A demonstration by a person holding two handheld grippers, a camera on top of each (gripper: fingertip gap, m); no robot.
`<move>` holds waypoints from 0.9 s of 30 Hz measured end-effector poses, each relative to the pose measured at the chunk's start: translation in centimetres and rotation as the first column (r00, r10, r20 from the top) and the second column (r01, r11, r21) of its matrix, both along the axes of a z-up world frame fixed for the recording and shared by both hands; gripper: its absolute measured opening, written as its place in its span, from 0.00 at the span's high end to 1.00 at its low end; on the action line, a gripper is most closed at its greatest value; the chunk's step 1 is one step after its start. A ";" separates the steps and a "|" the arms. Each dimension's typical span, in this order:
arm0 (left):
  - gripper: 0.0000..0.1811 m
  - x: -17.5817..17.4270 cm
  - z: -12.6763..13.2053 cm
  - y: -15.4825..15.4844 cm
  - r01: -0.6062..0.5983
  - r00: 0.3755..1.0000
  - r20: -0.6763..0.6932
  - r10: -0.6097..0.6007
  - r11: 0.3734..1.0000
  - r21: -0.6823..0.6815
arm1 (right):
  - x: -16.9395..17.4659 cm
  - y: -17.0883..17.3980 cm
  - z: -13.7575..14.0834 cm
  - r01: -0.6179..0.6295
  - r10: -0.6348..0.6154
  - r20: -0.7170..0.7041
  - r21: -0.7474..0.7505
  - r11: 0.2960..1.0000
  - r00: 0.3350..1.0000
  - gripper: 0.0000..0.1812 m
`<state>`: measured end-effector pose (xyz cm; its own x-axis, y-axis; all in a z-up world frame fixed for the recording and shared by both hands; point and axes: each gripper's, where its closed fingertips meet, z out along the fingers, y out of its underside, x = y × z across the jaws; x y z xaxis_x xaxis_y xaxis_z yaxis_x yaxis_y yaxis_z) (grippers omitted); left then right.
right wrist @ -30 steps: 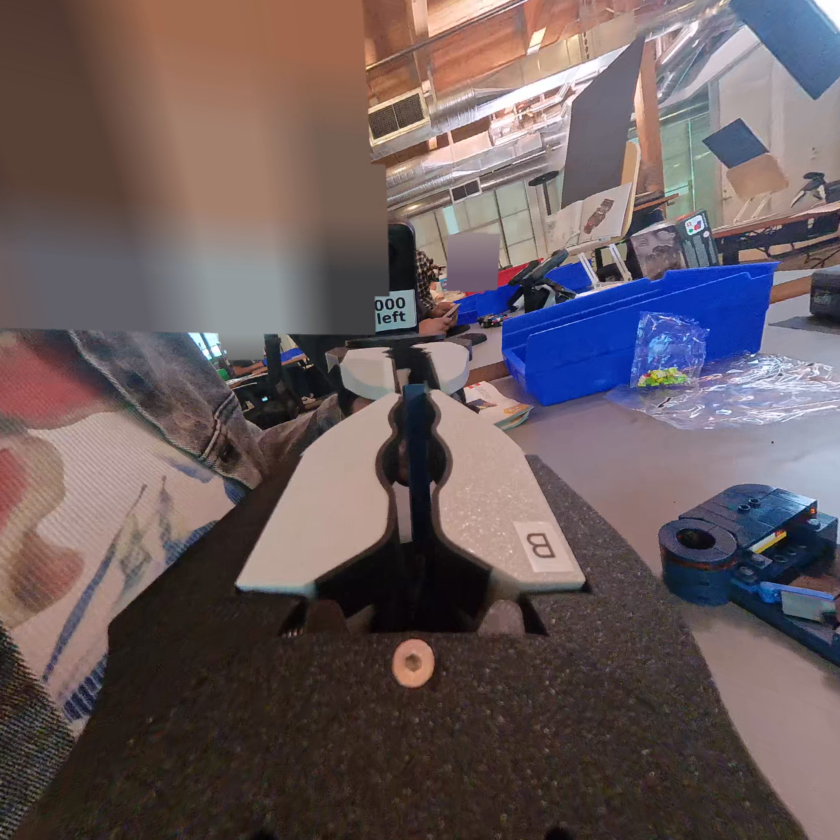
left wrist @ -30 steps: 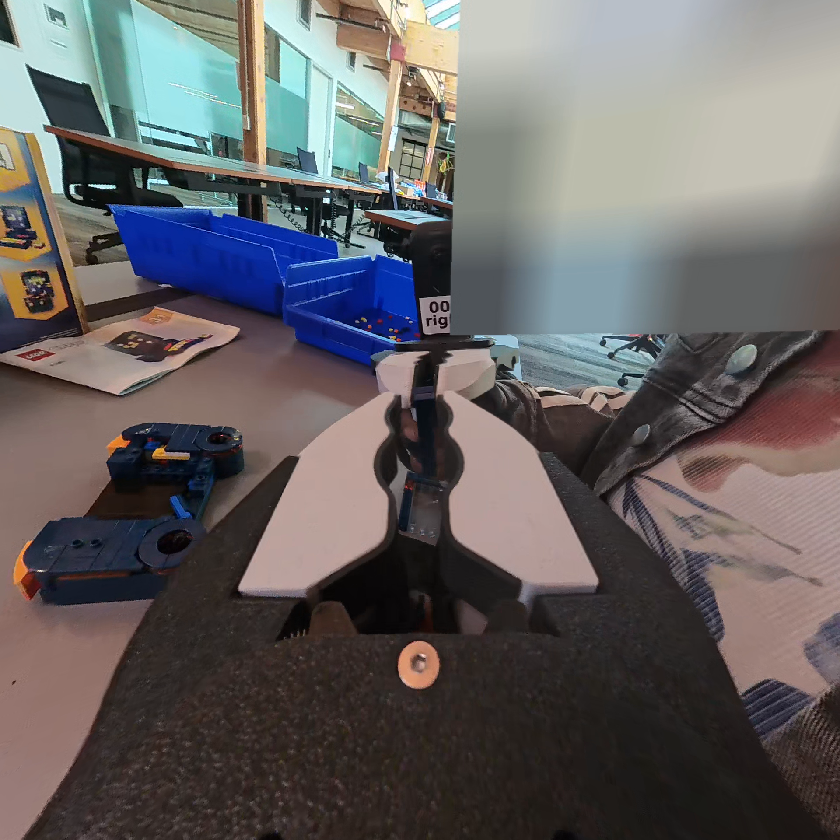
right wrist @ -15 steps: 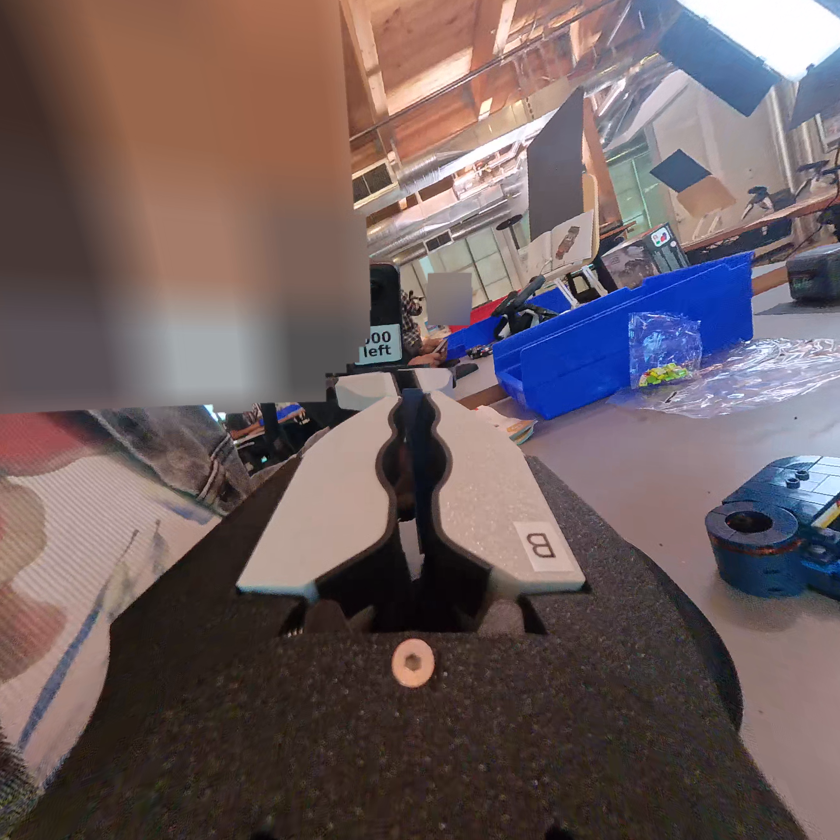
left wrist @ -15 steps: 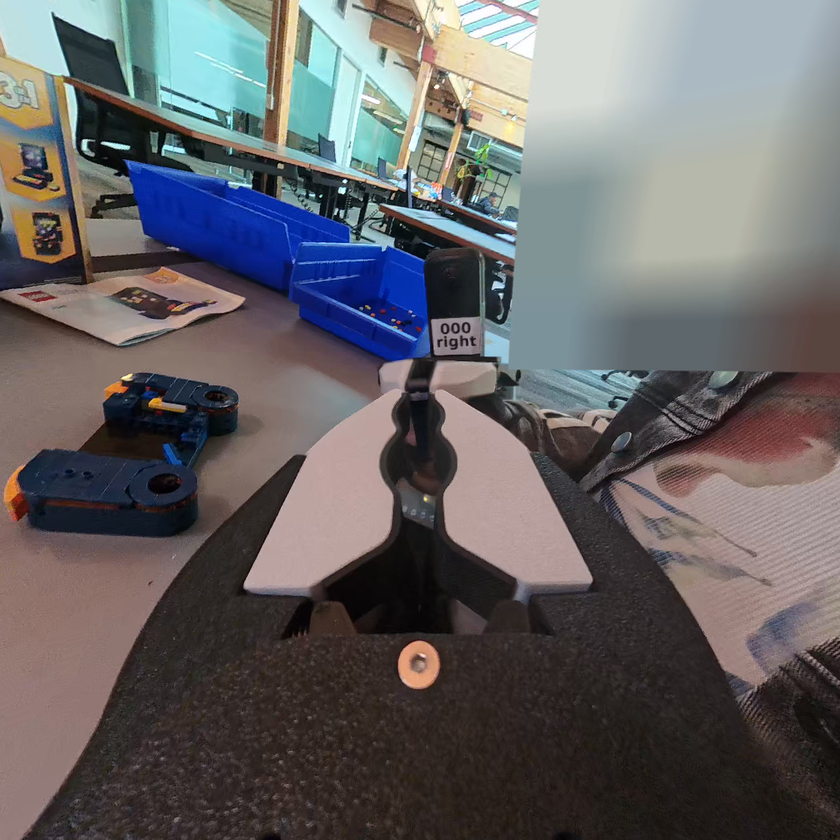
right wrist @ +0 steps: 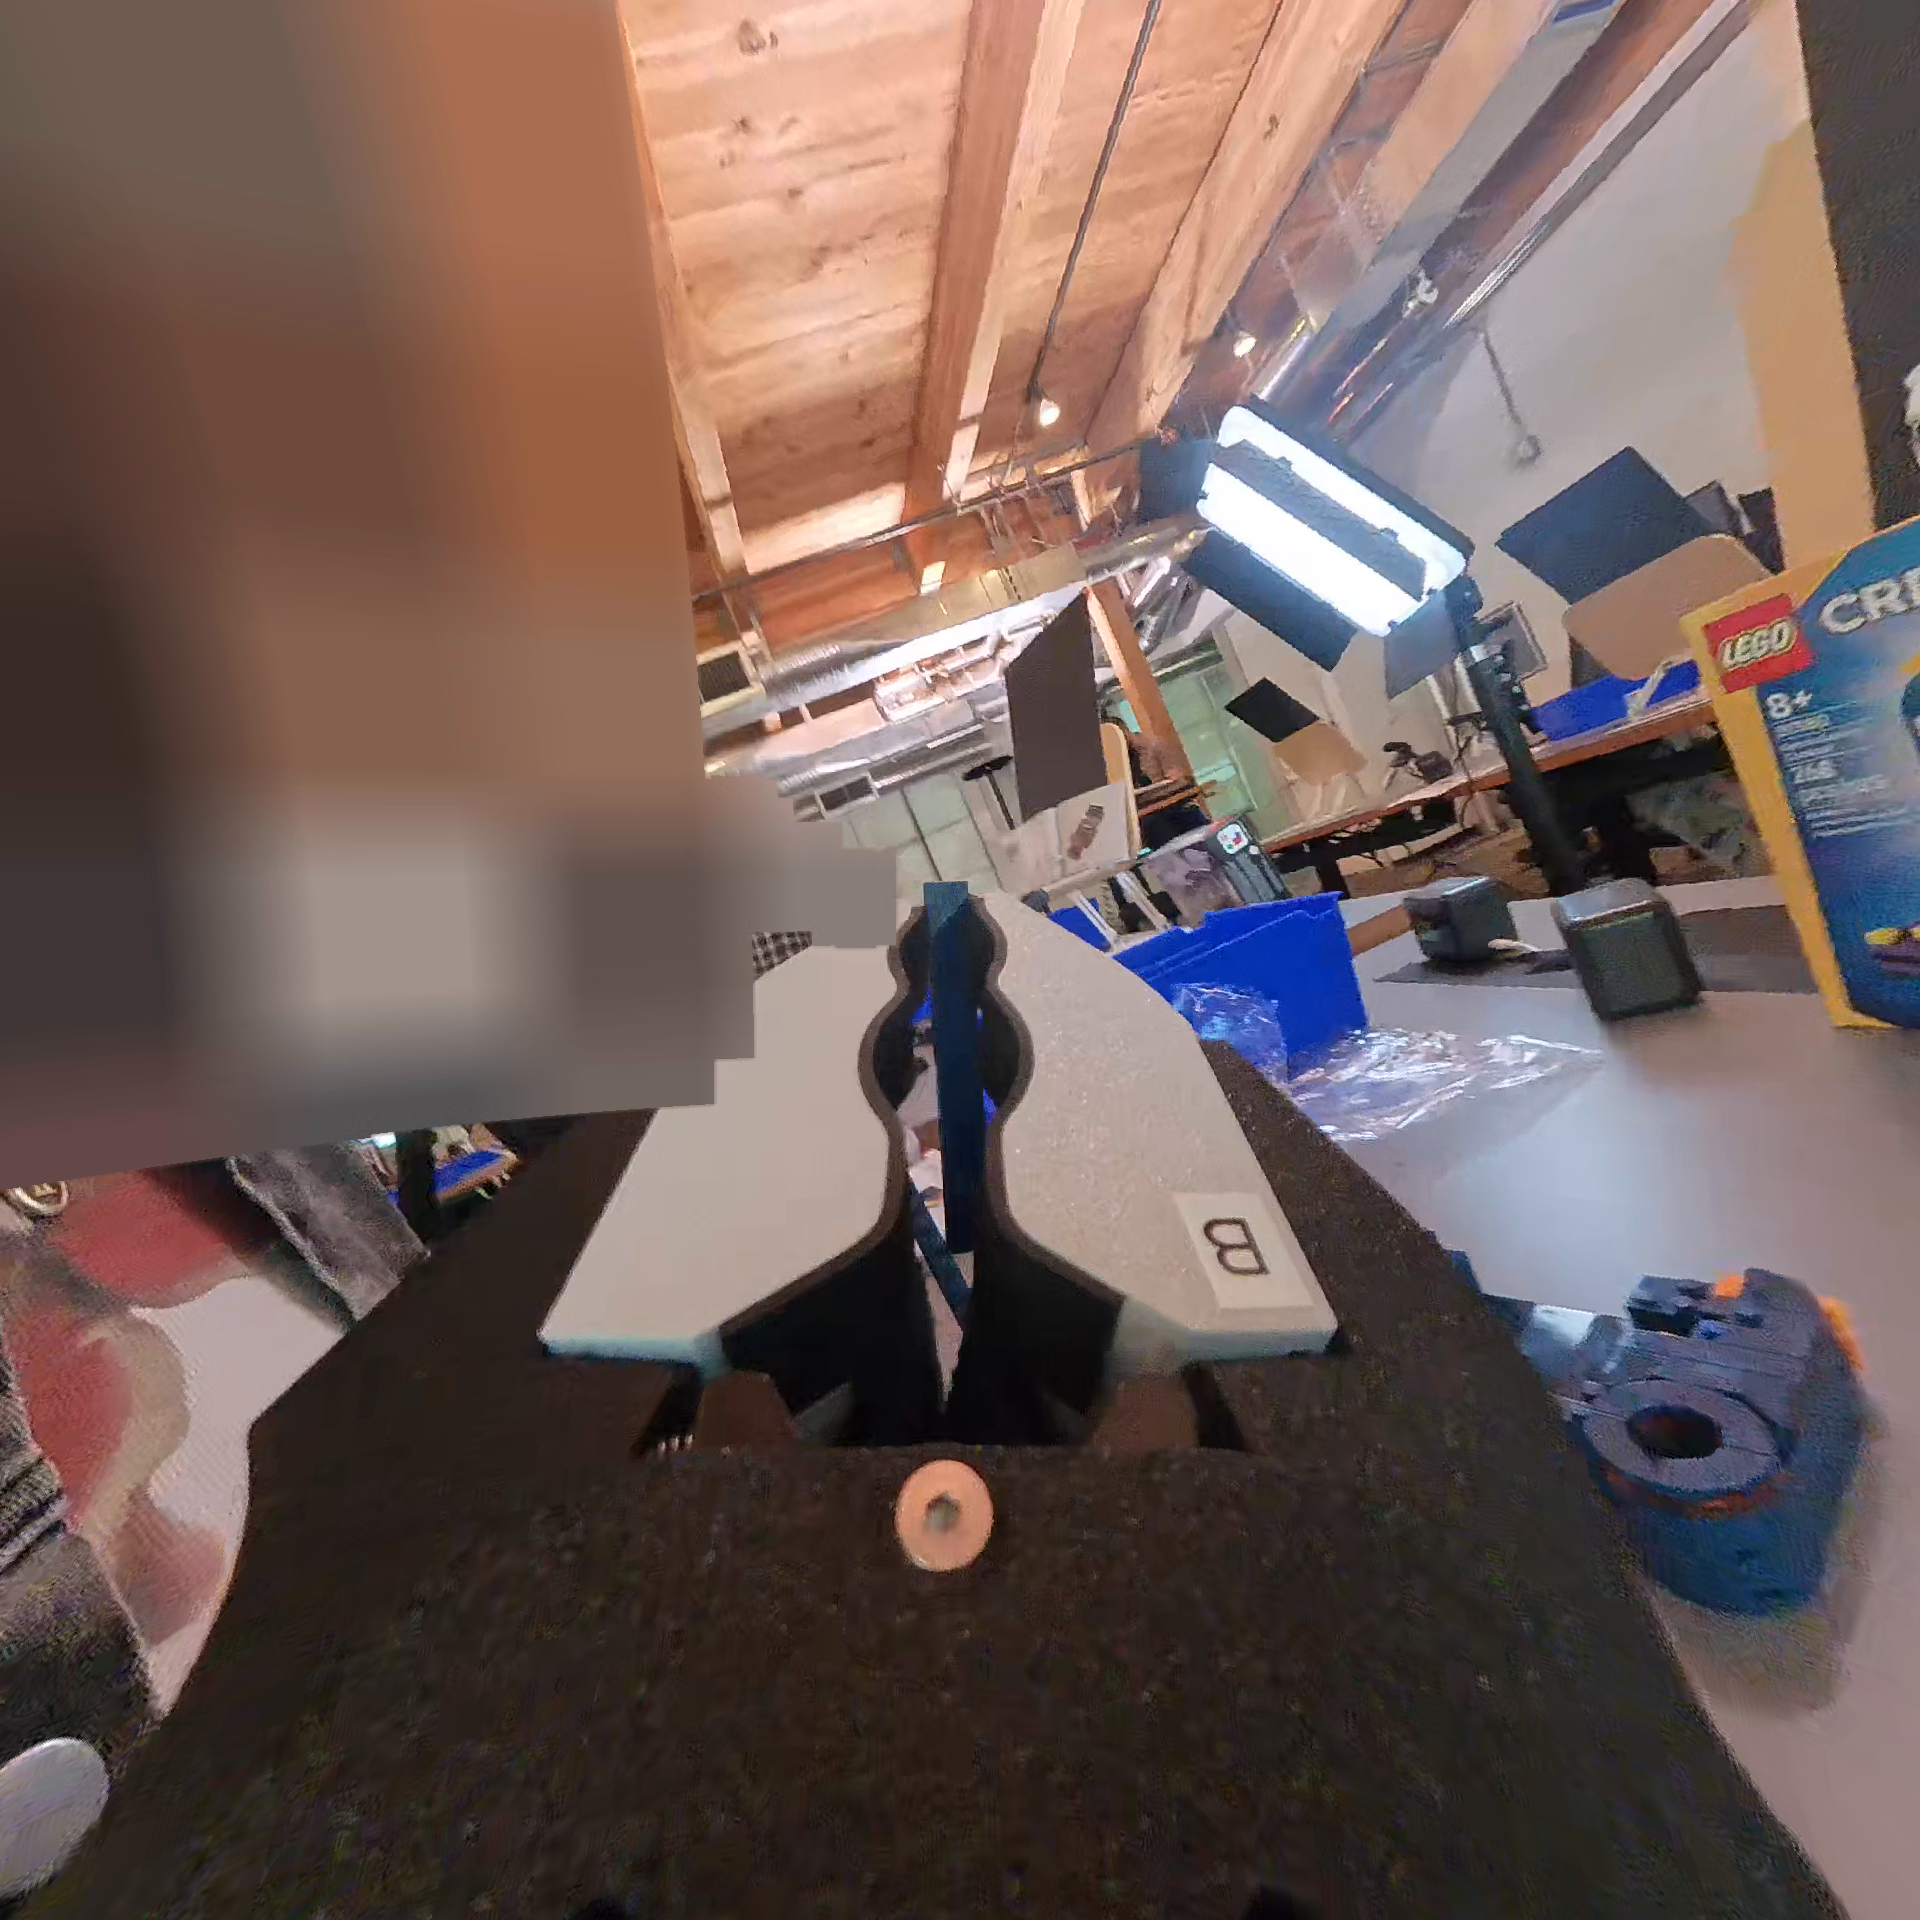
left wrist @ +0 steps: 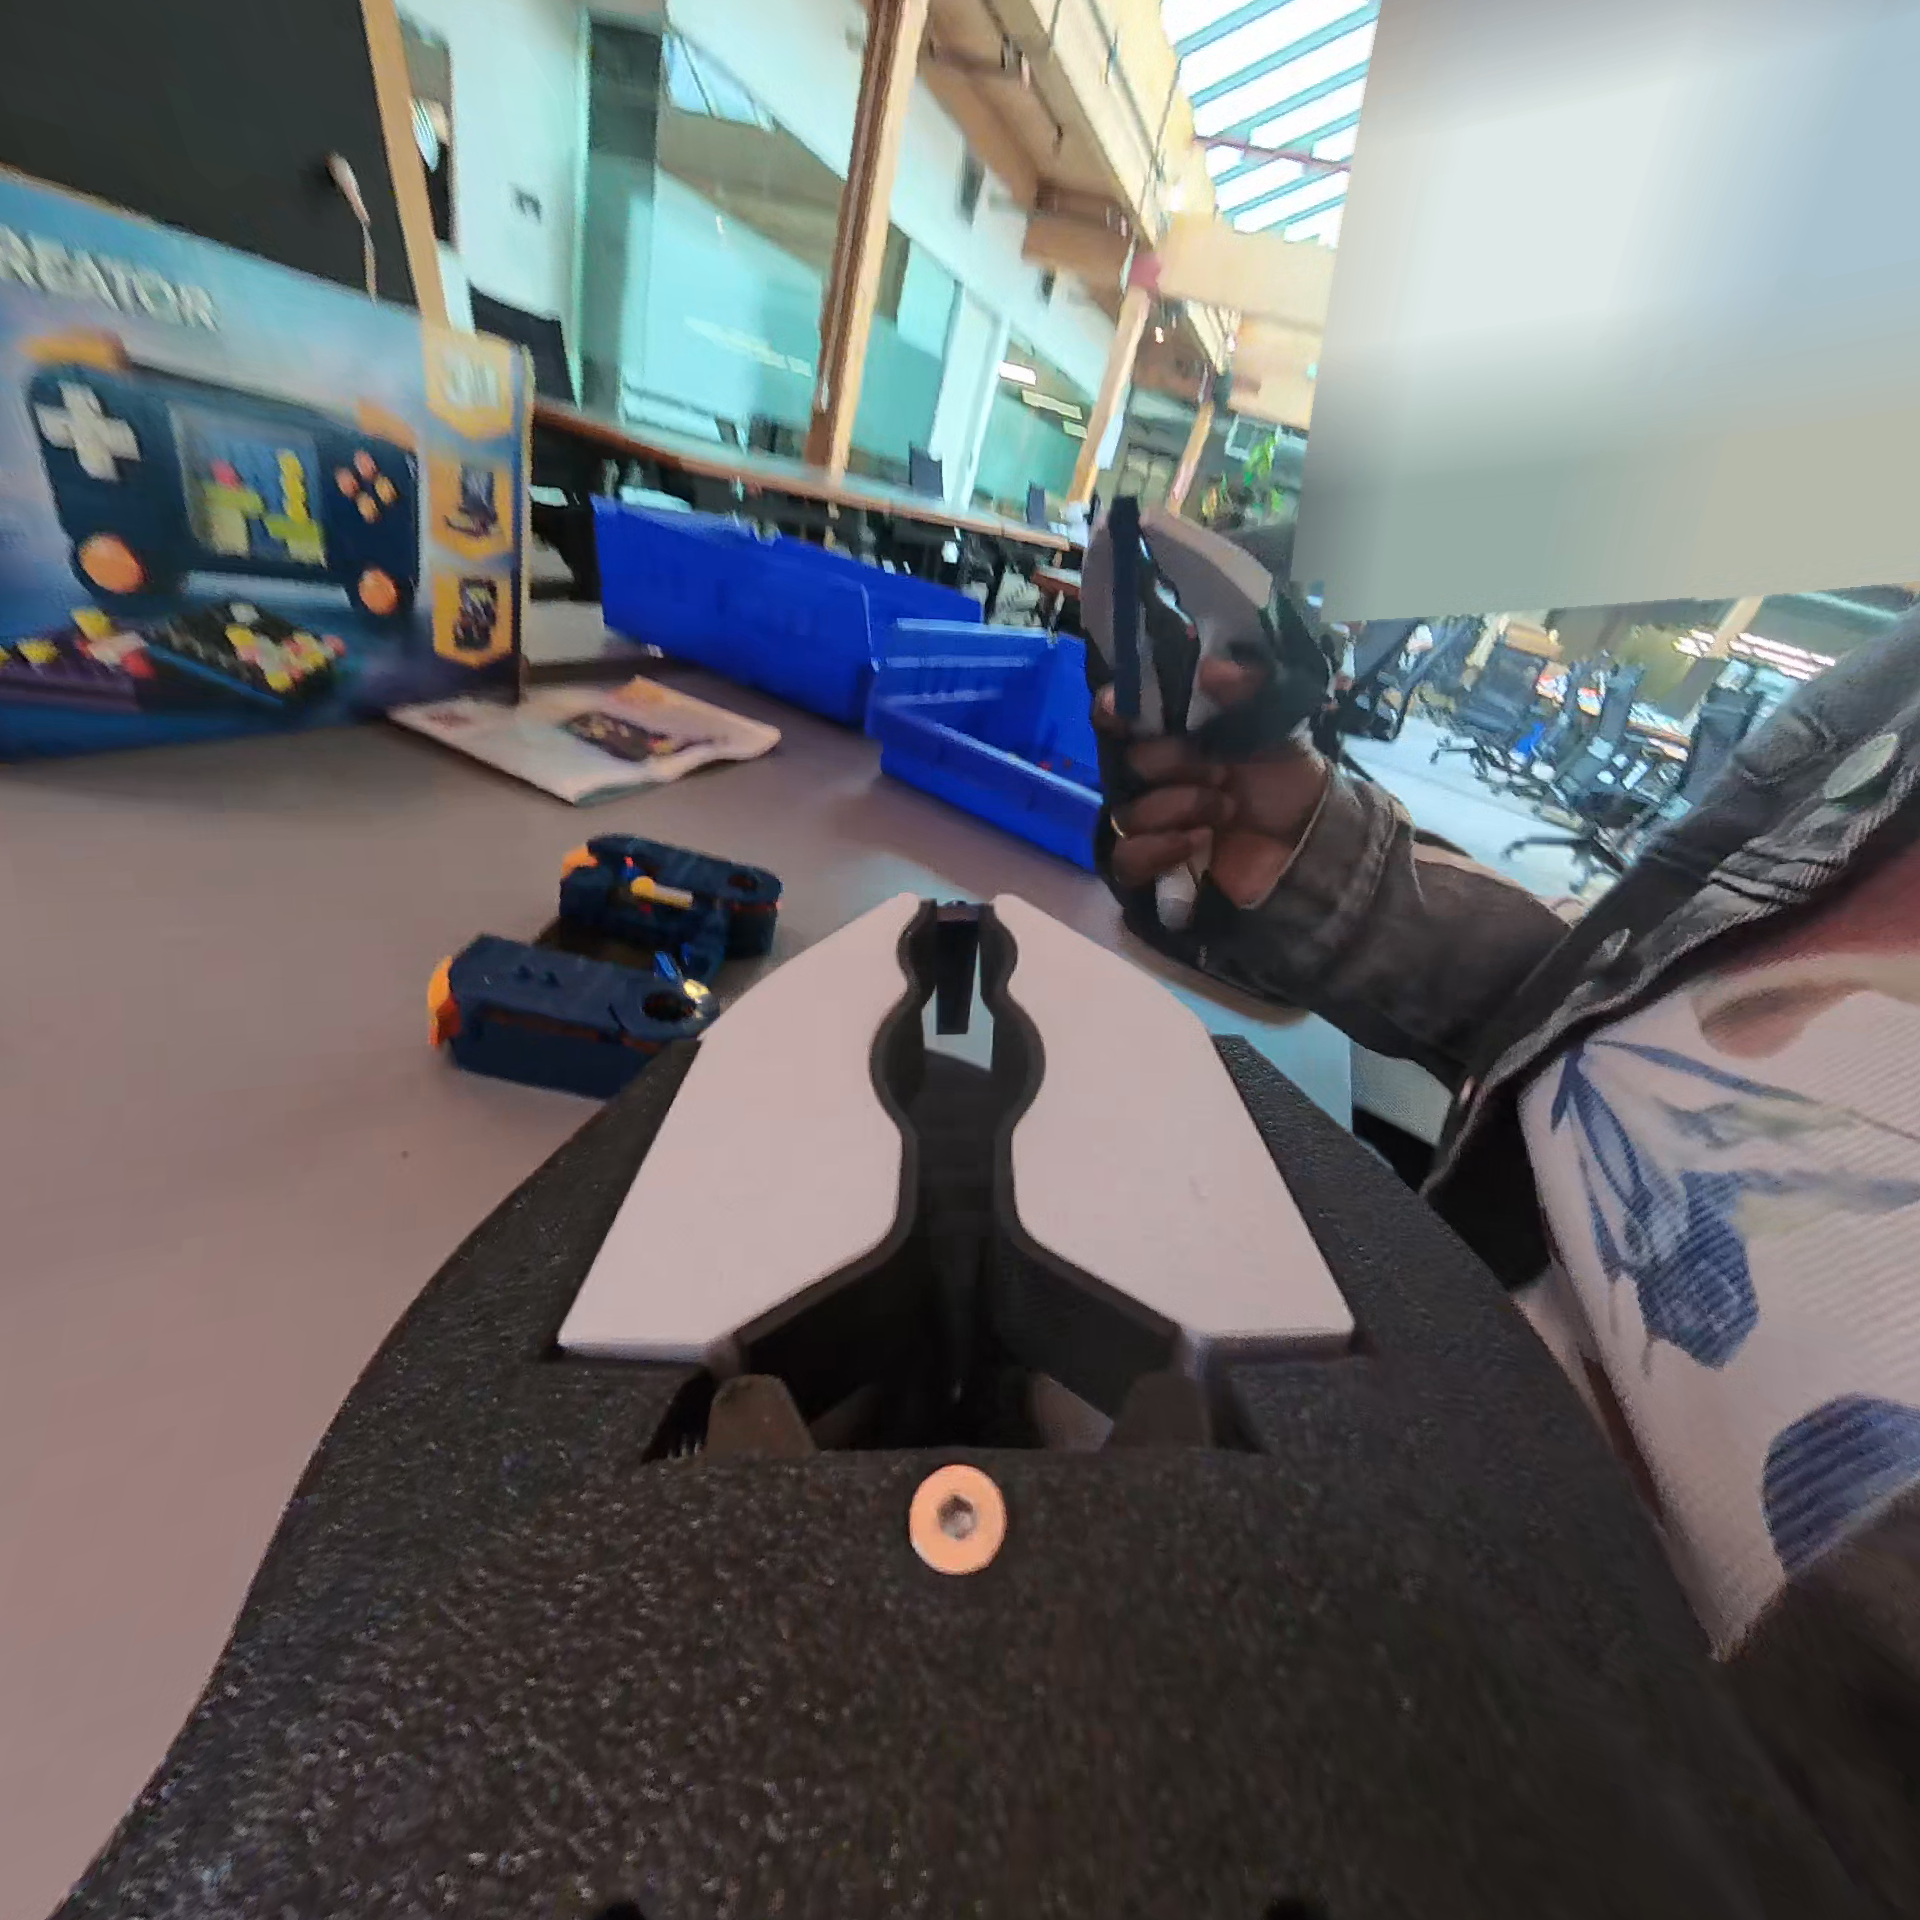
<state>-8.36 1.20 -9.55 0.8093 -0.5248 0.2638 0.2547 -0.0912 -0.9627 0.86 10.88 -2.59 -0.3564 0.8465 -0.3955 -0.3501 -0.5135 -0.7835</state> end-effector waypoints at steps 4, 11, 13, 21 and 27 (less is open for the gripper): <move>0.96 -0.4 1.2 -0.6 -0.046 0.999 0.014 0.045 0.993 0.109 | 2.5 1.4 0.8 0.143 -0.152 0.065 0.124 0.982 0.986 0.96; 0.96 -2.5 3.8 -1.6 -0.168 0.986 0.034 0.165 0.946 0.277 | 11.5 6.4 4.0 0.487 -0.519 0.056 0.274 0.830 0.853 0.96; 0.96 -3.3 4.3 -1.7 -0.212 0.977 0.066 0.201 0.930 0.302 | 14.1 7.7 4.5 0.568 -0.615 0.058 0.325 0.756 0.786 0.96; 0.96 -3.3 4.6 -1.3 -0.274 0.962 0.104 0.254 0.906 0.322 | 21.2 10.2 6.7 0.727 -0.803 0.016 0.414 0.547 0.595 0.96; 0.96 -2.5 5.1 -0.7 -0.284 0.958 0.065 0.279 0.896 0.340 | 22.1 13.2 4.4 0.678 -0.832 0.174 0.504 0.535 0.526 0.96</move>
<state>-10.82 0.49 -4.43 0.9343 -0.3351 0.1216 0.2345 0.3209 -0.9176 22.96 24.05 1.80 0.5892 0.8074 0.0305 -0.1306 0.1323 -0.9826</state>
